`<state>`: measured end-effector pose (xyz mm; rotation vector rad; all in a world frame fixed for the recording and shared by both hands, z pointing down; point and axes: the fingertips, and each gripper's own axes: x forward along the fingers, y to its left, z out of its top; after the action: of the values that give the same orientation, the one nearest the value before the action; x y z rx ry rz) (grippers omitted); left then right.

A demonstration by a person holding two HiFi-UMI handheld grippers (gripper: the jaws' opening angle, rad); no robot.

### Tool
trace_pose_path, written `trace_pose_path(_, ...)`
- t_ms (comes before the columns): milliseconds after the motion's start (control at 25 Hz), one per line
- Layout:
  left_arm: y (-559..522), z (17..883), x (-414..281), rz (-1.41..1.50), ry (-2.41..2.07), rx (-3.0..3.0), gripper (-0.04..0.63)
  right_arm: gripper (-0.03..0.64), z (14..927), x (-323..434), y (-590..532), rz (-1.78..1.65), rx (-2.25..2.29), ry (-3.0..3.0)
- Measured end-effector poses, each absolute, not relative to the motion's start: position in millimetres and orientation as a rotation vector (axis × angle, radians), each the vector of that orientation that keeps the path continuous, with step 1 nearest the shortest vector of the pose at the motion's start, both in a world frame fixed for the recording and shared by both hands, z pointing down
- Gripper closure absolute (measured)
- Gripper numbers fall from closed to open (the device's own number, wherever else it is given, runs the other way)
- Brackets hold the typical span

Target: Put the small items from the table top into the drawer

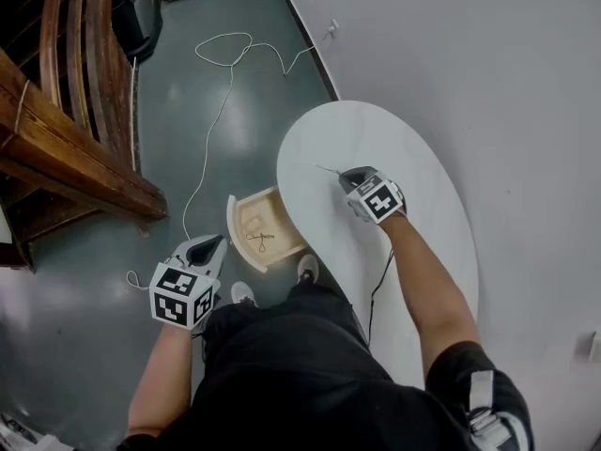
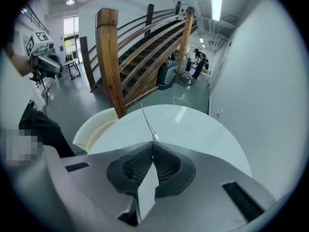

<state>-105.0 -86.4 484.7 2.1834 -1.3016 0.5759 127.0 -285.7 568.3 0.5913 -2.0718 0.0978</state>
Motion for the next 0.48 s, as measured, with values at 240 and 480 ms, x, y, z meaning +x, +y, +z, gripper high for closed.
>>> trace_pose_path(240, -81, 488, -101, 0.590, -1.242, 2.228, 0.580, 0.609, 555, 106, -232, 0.313, 0.728, -2.200)
trace_pose_path(480, -70, 494, -100, 0.599, -1.214, 2.238, 0.580, 0.609, 562, 62, -174, 0.569, 0.716, -2.321)
